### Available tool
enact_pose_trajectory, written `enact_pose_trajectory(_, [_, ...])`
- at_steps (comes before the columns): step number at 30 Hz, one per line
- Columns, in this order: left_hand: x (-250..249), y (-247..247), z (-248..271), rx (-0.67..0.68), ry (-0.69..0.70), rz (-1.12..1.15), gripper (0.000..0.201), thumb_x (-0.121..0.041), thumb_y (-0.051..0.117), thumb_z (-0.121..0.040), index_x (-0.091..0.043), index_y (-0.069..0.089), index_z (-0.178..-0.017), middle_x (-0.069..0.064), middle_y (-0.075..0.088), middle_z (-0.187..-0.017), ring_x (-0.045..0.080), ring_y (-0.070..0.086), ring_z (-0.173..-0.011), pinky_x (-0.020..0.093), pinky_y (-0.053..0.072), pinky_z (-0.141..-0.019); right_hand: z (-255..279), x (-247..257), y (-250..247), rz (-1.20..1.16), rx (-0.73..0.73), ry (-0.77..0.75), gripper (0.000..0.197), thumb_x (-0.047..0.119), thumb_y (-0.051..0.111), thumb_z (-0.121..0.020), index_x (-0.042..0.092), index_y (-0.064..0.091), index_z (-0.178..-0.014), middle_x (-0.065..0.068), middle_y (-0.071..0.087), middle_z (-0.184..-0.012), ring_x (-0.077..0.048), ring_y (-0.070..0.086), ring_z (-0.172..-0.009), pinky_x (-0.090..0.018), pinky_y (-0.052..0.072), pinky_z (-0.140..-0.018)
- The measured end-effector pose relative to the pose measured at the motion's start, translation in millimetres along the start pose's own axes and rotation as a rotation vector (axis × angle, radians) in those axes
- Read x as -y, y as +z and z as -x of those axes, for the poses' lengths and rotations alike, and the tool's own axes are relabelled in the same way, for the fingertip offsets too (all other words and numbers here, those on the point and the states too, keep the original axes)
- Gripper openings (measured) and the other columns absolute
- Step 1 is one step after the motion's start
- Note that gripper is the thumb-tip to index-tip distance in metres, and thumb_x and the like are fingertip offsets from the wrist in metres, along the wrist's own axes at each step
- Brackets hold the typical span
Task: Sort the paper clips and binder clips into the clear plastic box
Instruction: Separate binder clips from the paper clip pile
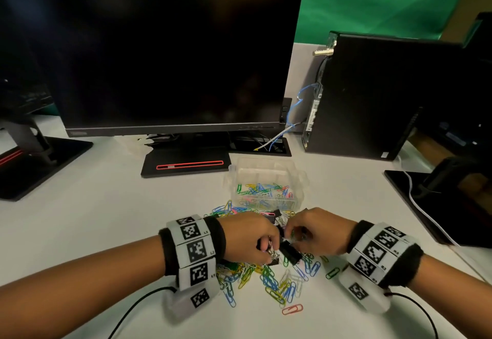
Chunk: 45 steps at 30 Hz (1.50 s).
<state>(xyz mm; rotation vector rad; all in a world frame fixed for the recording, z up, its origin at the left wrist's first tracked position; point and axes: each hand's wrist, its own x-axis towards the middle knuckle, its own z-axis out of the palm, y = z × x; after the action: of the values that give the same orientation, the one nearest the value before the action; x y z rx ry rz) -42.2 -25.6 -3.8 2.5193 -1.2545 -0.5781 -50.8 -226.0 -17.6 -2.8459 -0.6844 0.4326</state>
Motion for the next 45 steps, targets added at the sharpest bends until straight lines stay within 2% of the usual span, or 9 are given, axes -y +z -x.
enact_pose_trajectory(8, [-12,15,-16,0.006,0.015,-0.102,0.026,-0.026,0.062,-0.085,-0.013,0.063,-0.108,0.006,0.068,-0.098,0.016,0.054,-0.077,0.023,0.039,-0.071,6,5,8,0.011,0.023,0.011,0.04,0.049,0.074,-0.069,0.029,0.062,-0.102,0.005,0.059,-0.104,-0.011,0.052,-0.09,-0.023,0.04,-0.075])
enact_pose_trajectory(15, [-13,20,-17,0.044,0.031,-0.152,0.019,-0.011,0.053,-0.087,-0.009,0.064,-0.103,0.008,0.065,-0.103,0.023,0.059,-0.096,0.028,0.041,-0.078,11,2,4,-0.073,-0.04,0.052,0.024,0.034,0.074,-0.069,0.024,0.059,-0.085,0.012,0.056,-0.077,-0.003,0.049,-0.064,-0.013,0.038,-0.059])
enact_pose_trajectory(19, [-10,17,-15,0.011,0.031,-0.072,0.017,-0.01,0.053,-0.087,-0.01,0.064,-0.1,0.007,0.067,-0.101,0.019,0.061,-0.088,0.025,0.042,-0.075,17,-9,-10,-0.131,-0.128,0.097,0.013,0.026,0.072,-0.073,0.028,0.059,-0.077,0.017,0.057,-0.069,0.006,0.053,-0.06,-0.005,0.038,-0.06])
enact_pose_trajectory(23, [-4,1,-9,-0.064,0.006,-0.013,0.017,-0.015,0.051,-0.091,-0.012,0.062,-0.104,0.005,0.066,-0.103,0.007,0.049,-0.069,0.02,0.037,-0.065,26,-31,-25,-0.142,-0.229,0.174,0.012,0.029,0.07,-0.078,0.033,0.059,-0.075,0.017,0.06,-0.07,0.009,0.054,-0.06,-0.009,0.037,-0.056])
enact_pose_trajectory(30, [36,-27,21,-0.197,-0.169,-0.071,0.018,-0.021,0.045,-0.095,-0.021,0.062,-0.101,-0.004,0.062,-0.102,0.01,0.052,-0.083,0.022,0.041,-0.076,43,-61,-13,0.05,-0.032,0.305,0.008,0.027,0.058,-0.086,0.029,0.054,-0.081,0.008,0.062,-0.087,-0.008,0.055,-0.077,-0.016,0.043,-0.068])
enact_pose_trajectory(33, [60,-36,36,-0.237,-0.296,-0.094,0.017,-0.023,0.045,-0.096,-0.022,0.058,-0.107,-0.008,0.057,-0.095,0.002,0.046,-0.072,0.021,0.036,-0.071,46,-63,-6,0.049,-0.02,0.328,0.011,0.023,0.061,-0.082,0.029,0.053,-0.077,0.007,0.063,-0.086,-0.005,0.053,-0.073,-0.011,0.039,-0.061])
enact_pose_trajectory(36, [84,-40,48,-0.256,-0.407,-0.1,0.015,-0.023,0.047,-0.095,-0.021,0.055,-0.108,-0.008,0.058,-0.091,0.001,0.045,-0.069,0.017,0.035,-0.06,45,-64,-5,0.048,-0.039,0.325,0.023,0.022,0.063,-0.078,0.035,0.047,-0.068,0.008,0.062,-0.085,-0.009,0.055,-0.077,-0.017,0.046,-0.068])
enact_pose_trajectory(41, [114,-32,58,-0.203,-0.521,-0.101,0.006,-0.02,0.047,-0.094,-0.024,0.05,-0.09,-0.005,0.059,-0.09,0.008,0.048,-0.072,0.013,0.033,-0.058,42,-52,-5,0.16,-0.067,0.292,0.009,0.026,0.057,-0.084,0.029,0.053,-0.091,0.006,0.05,-0.097,-0.013,0.049,-0.087,-0.023,0.043,-0.077])
enact_pose_trajectory(45, [127,-21,58,-0.154,-0.553,-0.084,0.011,-0.015,0.048,-0.091,-0.024,0.053,-0.087,-0.006,0.06,-0.088,0.009,0.049,-0.075,0.01,0.033,-0.059,37,-35,0,0.141,-0.024,0.199,0.026,0.027,0.053,-0.089,0.022,0.058,-0.113,0.003,0.053,-0.108,-0.014,0.05,-0.094,-0.019,0.037,-0.078])
